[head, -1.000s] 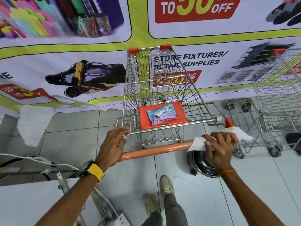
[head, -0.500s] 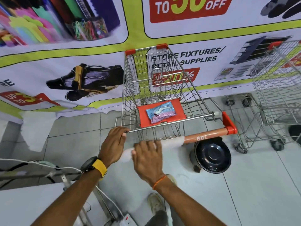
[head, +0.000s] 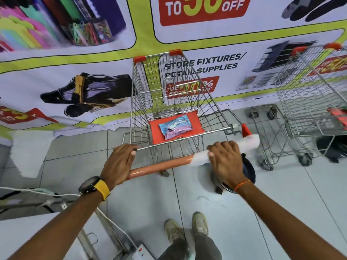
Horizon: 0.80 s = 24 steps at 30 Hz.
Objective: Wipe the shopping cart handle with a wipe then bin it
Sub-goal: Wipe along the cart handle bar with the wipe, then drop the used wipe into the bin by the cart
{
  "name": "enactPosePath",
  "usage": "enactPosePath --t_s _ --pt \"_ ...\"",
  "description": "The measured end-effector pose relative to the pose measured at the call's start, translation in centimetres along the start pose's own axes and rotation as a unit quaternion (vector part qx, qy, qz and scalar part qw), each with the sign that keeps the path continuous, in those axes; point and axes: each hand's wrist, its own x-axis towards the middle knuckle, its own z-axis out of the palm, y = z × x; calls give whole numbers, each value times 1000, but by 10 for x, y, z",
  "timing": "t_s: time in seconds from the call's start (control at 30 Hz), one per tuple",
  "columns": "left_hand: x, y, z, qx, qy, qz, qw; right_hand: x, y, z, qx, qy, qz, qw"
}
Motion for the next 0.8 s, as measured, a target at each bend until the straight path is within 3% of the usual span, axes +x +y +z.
enactPosePath --t_s 0.1,0.33,0.47,0.53,0.57,0.6,0.63,0.67,0.7,0.73,0.8 --pt "0 -1 0 15 -10 -4 1000 -1 41 -14 11 -5 -5 1000" --pt "2 10 -1 88 -28 -15 996 2 126 -67 -124 -48 -55 990" --pt "2 45 -4 163 -8 3 987 -11 135 -101 -33 36 106 993" --pt "0 65 -2 176 -1 17 984 -18 142 -106 64 12 202 977" --pt "0 78 2 178 -3 29 984 -24 147 -106 186 -10 266 946" --pt "0 93 6 178 -6 40 983 -29 146 -107 358 -14 342 869" --pt "2 113 13 174 -6 53 983 -35 147 -111 531 3 412 741" --pt "4 132 20 168 -5 60 984 -40 149 -113 635 28 463 618" --pt "7 151 27 162 -1 70 984 -44 154 -114 683 41 489 541" --pt "10 171 35 158 3 81 984 -51 160 -115 705 32 497 505" --pt "18 211 51 153 7 105 983 -65 175 -119 719 -2 487 496"
